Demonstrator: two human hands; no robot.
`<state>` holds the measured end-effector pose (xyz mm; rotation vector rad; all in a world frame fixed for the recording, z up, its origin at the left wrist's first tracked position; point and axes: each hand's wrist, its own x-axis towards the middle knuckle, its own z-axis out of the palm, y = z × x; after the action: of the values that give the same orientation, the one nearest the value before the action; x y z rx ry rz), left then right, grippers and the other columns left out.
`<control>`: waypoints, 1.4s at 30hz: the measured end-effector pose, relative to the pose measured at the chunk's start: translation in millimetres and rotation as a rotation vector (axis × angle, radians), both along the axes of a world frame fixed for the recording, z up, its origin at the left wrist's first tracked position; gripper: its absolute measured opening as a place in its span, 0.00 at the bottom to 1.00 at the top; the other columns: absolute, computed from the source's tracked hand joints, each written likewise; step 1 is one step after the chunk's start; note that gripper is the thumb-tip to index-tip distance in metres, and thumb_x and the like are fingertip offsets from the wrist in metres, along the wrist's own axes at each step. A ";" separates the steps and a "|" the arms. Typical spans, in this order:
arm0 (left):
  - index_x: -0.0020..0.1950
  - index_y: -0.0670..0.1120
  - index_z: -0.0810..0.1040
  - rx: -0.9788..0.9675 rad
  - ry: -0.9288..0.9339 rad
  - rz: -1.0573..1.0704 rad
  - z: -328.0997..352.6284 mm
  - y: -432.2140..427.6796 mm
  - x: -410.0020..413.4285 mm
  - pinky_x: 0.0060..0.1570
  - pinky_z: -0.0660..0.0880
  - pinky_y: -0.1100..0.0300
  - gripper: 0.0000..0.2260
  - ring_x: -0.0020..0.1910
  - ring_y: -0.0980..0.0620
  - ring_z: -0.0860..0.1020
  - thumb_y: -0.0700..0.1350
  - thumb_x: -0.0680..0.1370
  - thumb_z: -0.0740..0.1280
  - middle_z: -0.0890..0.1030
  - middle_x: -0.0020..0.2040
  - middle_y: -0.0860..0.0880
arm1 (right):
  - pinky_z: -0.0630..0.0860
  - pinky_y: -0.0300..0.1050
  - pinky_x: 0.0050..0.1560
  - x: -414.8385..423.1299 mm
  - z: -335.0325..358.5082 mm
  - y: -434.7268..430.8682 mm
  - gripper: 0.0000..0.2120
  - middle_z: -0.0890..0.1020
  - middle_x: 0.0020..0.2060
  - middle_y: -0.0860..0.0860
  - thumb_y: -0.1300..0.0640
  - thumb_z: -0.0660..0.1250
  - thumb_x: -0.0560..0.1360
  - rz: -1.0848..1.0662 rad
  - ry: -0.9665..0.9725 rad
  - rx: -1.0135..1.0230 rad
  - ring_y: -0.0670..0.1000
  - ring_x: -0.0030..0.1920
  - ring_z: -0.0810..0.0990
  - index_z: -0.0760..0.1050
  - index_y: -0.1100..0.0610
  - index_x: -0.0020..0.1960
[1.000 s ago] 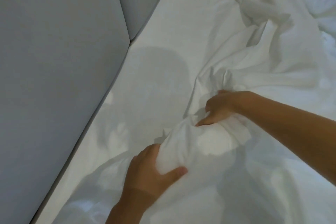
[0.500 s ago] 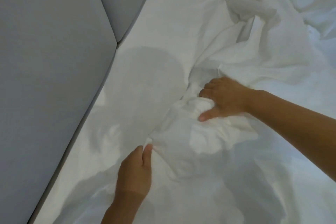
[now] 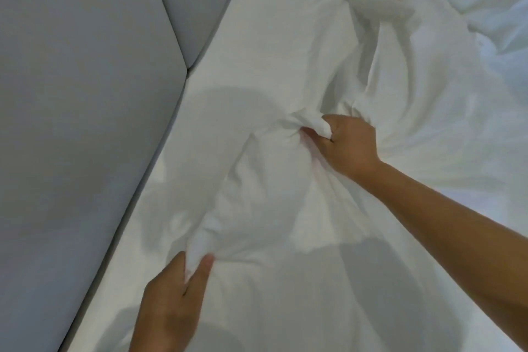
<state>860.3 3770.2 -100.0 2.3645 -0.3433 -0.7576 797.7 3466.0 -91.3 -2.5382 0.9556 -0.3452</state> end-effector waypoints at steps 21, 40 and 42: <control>0.58 0.42 0.71 0.628 -0.075 0.119 -54.9 168.9 3.7 0.52 0.70 0.56 0.20 0.55 0.45 0.77 0.57 0.82 0.51 0.79 0.55 0.44 | 0.63 0.53 0.51 121.3 -72.2 231.5 0.13 0.79 0.46 0.63 0.58 0.62 0.75 0.589 0.227 -0.089 0.64 0.47 0.77 0.74 0.66 0.54; 0.64 0.39 0.69 0.226 -0.197 0.133 -44.7 -14.6 85.6 0.55 0.72 0.52 0.45 0.60 0.41 0.76 0.74 0.62 0.66 0.77 0.61 0.40 | 0.62 0.56 0.63 122.3 -37.0 104.2 0.28 0.73 0.63 0.58 0.39 0.59 0.75 0.377 0.200 -0.203 0.61 0.65 0.68 0.69 0.56 0.68; 0.63 0.40 0.67 0.312 -0.299 0.045 -42.2 -28.7 86.7 0.53 0.71 0.50 0.41 0.59 0.40 0.75 0.72 0.66 0.65 0.75 0.61 0.40 | 0.54 0.60 0.69 113.5 -50.5 80.7 0.31 0.61 0.73 0.57 0.34 0.54 0.76 0.202 0.511 -0.114 0.59 0.73 0.56 0.59 0.49 0.74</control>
<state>947.1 3741.5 -142.2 2.7787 -0.3124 -0.4604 911.2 3546.8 -141.8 -2.8604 0.8496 0.3361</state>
